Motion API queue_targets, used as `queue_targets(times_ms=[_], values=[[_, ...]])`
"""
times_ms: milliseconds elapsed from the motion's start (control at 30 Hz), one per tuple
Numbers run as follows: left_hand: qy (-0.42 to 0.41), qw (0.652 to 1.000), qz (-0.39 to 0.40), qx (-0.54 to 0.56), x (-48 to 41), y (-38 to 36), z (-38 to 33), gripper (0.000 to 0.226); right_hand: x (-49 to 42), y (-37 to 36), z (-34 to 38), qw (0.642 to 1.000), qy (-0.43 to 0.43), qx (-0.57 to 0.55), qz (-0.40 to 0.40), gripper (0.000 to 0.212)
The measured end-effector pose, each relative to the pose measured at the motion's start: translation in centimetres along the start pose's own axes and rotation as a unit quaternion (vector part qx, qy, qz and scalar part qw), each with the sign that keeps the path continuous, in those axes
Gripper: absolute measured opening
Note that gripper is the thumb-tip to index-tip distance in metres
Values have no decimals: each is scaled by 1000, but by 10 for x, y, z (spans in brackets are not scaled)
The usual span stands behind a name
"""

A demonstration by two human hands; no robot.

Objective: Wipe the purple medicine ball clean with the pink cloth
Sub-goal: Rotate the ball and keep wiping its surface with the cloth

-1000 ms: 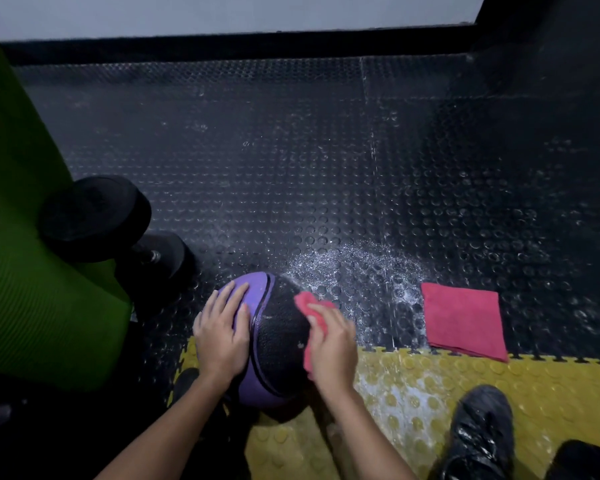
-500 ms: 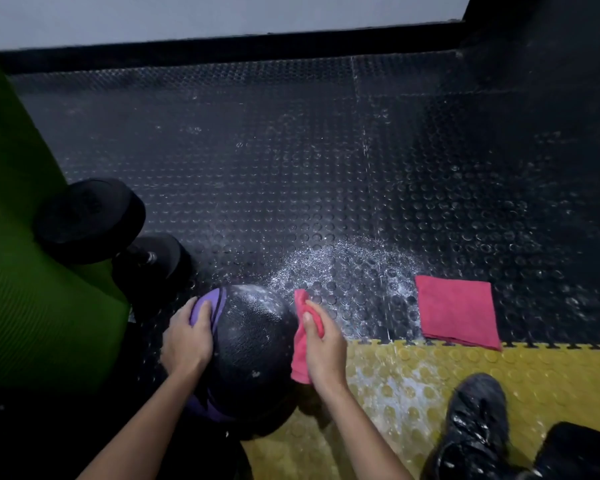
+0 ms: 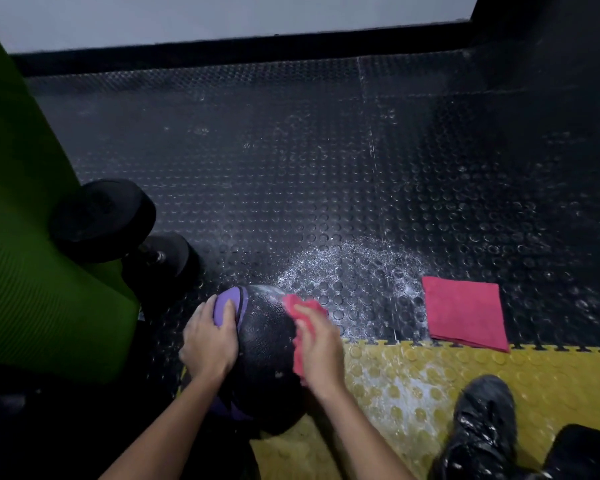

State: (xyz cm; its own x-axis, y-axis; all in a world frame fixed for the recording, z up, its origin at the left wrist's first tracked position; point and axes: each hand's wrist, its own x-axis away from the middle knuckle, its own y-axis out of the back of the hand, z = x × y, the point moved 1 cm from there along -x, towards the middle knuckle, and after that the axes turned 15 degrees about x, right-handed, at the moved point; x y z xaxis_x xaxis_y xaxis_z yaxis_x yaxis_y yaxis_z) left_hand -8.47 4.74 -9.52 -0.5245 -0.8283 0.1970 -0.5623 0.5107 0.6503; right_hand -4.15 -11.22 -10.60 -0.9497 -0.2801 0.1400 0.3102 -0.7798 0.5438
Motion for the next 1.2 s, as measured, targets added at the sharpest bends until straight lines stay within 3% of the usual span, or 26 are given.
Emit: queue_targets(times_ms=[67, 133, 200, 267, 333, 367, 467, 567, 600, 667, 733, 800, 867, 1000, 1067, 1133, 1200], values=[[-2, 1000, -1, 2, 2, 0, -1, 48, 0, 10, -18, 988, -139, -41, 44, 24], [-2, 1000, -4, 1, 3, 0, 0, 48, 5, 6, -18, 984, -173, -33, 41, 22], [5, 1000, -5, -4, 1, 1, 1, 48, 13, -3, 5, 996, -89, -6, -15, 24], [13, 1000, -4, 4, -2, 4, 2, 47, 17, -14, 24, 993, 61, 76, -60, 23], [15, 1000, 0, 7, -5, 7, 4, 47, 14, -20, 26, 982, 156, 99, -45, 25], [13, 1000, 3, 9, -5, 8, 4, 47, 11, -17, 22, 985, 151, 79, -27, 25], [3, 1000, 7, -2, -3, 5, 3, 48, 1, 0, -2, 999, 6, 15, 30, 25], [-18, 1000, 14, -19, 3, 0, -4, 49, -4, 7, -12, 991, -127, 4, 51, 26], [-25, 999, 16, -30, 3, -2, -6, 49, -3, 5, -3, 993, -114, 33, 24, 26], [-30, 998, 24, -43, 4, -2, -8, 49, 6, -3, 27, 995, 12, 84, -58, 23], [-27, 999, 29, -36, 3, -2, -8, 48, 17, -22, 43, 985, 127, 109, -50, 25], [-21, 999, 27, -25, 4, 0, -7, 46, 17, -27, 41, 979, 162, 125, -24, 30], [-20, 999, 26, -24, 3, 0, -6, 44, 11, -14, 33, 987, 122, 96, -32, 25], [-25, 999, 30, -26, 4, -1, -8, 43, 1, 12, 0, 992, -126, -15, 8, 23], [-19, 999, 27, -37, 5, -3, -10, 43, 6, 7, -7, 984, -175, -15, 0, 25], [-14, 998, 28, -46, 6, -4, -12, 44, 15, -9, 4, 993, -110, 12, -42, 27], [-11, 998, 25, -48, 6, -4, -13, 44, 17, -23, 26, 993, 40, 85, -70, 27]])
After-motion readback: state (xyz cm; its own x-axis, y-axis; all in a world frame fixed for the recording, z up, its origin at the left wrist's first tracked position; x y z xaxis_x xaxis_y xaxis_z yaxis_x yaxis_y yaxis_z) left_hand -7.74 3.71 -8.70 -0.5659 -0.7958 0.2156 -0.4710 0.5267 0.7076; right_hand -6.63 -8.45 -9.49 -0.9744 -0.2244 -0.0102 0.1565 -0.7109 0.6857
